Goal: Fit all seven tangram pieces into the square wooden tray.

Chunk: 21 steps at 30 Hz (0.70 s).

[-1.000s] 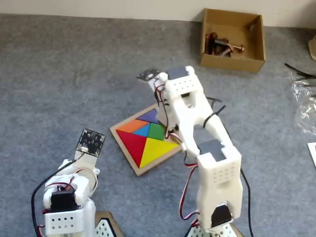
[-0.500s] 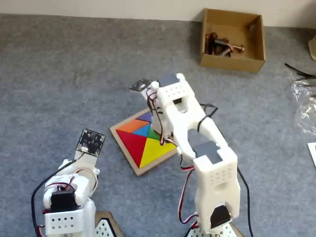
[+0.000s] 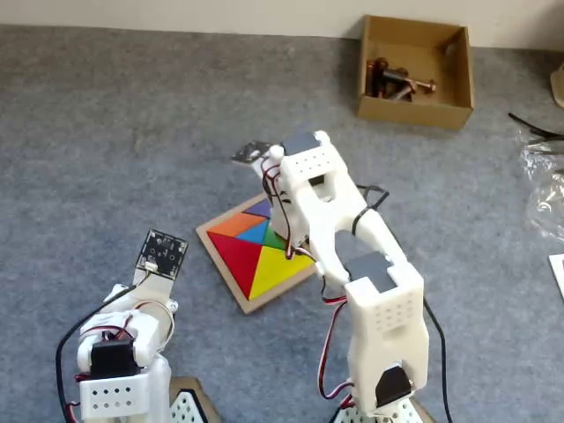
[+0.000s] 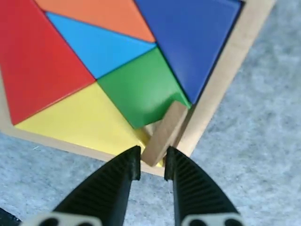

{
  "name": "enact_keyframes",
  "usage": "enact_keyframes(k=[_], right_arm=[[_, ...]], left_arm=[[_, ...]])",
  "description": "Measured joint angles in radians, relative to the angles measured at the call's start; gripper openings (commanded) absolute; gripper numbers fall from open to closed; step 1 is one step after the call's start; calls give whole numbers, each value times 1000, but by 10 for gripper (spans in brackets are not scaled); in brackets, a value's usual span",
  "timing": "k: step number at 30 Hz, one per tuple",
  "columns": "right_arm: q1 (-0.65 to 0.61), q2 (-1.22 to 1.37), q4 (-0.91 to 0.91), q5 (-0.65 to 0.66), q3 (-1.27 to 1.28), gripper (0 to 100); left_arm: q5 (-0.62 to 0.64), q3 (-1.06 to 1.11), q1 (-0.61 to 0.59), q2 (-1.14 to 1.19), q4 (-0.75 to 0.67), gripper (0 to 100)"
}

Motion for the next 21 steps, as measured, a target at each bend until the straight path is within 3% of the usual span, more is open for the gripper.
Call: enact_keyframes(k=[21], right_arm=[[-40, 2, 64, 0, -77, 88]], left_arm=[[0, 0, 0, 0, 0, 14]])
